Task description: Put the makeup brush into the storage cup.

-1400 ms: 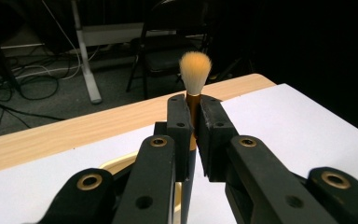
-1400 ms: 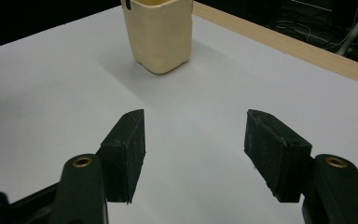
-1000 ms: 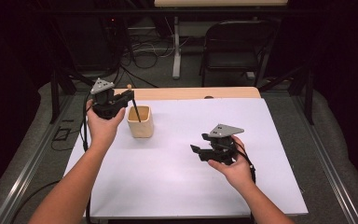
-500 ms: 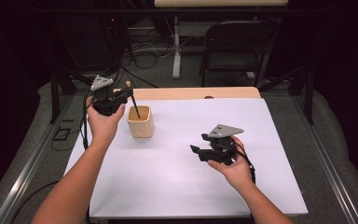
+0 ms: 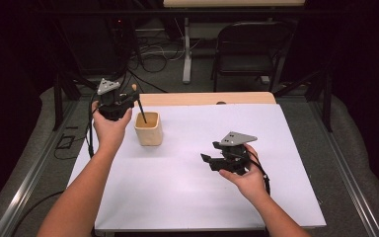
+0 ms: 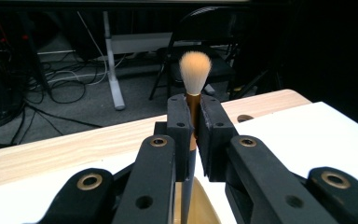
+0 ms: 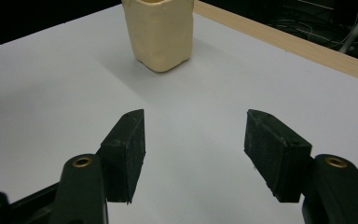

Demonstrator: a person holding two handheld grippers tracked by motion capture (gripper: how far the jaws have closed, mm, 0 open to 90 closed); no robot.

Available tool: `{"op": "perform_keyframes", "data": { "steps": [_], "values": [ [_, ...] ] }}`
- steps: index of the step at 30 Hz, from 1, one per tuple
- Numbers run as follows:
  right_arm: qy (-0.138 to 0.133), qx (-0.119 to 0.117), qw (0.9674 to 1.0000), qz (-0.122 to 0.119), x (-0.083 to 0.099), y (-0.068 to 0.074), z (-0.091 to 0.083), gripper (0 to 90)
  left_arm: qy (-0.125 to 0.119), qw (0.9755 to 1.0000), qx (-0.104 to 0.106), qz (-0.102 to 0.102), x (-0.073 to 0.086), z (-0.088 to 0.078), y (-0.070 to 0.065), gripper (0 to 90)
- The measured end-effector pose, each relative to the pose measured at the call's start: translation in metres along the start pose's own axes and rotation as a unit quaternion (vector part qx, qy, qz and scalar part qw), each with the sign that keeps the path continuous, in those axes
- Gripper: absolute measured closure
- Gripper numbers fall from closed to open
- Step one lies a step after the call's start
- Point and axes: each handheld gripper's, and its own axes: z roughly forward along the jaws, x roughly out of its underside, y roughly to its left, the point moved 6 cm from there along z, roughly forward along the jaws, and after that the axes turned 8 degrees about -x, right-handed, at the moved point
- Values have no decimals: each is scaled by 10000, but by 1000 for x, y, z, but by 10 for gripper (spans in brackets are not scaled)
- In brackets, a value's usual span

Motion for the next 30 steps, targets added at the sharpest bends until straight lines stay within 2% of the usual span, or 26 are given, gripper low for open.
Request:
{"op": "perform_keyframes", "data": {
  "steps": [22, 30],
  "values": [
    [42, 15, 10000, -30, 1, 1, 2, 381, 72, 9999, -80, 71, 11, 9, 2, 838],
    [45, 11, 10000, -33, 1, 1, 3, 381, 120, 9999, -74, 12, 20, 10, 4, 838]
  ]
}}
